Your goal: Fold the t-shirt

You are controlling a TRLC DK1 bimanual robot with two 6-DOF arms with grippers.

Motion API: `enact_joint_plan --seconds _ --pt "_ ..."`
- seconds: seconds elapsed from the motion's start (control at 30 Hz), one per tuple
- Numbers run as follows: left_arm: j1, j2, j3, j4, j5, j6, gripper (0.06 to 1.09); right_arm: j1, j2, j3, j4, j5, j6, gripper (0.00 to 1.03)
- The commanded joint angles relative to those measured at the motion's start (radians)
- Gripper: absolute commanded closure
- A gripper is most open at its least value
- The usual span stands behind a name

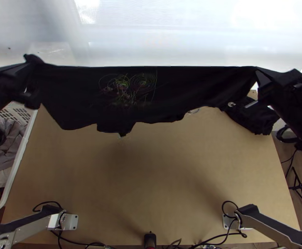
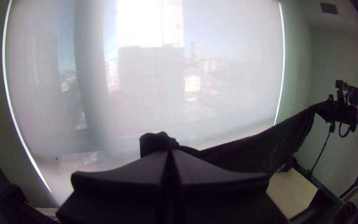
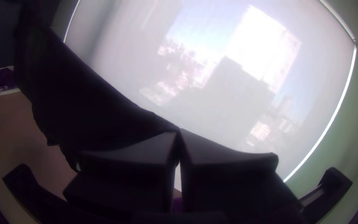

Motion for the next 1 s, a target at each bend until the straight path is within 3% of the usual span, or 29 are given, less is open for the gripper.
enact_joint_plan --seconds 0.0,0.1,0.33,0.43,0.7,0.97 --pt "-0.127 -0.156 -0.034 -0.209 0.001 0.023 1.05 0.076 -0.127 -0.037 -0.042 0.012 -0.012 1.0" --pt "-0.188 -0.199 -0.1 -0.288 0.002 0.025 1.05 0.094 -0.171 -0.053 -0.091 0.012 -0.005 1.0" --pt "-0.207 -0.214 -0.233 -0.357 0.107 0.018 1.05 0.092 -0.19 -0.074 -0.148 0.014 0.029 1.0" --pt "-0.201 -0.206 -0.362 -0.257 0.104 0.022 1.05 0.092 -0.167 -0.162 -0.106 0.012 0.038 1.0" --pt "-0.127 -0.097 -0.727 0.228 0.091 0.031 1.05 0.094 -0.012 -0.439 0.181 0.003 0.06 1.0" --pt "-0.026 0.173 -0.838 0.608 0.047 0.032 1.05 0.01 0.335 -0.576 0.555 -0.012 0.06 1.0"
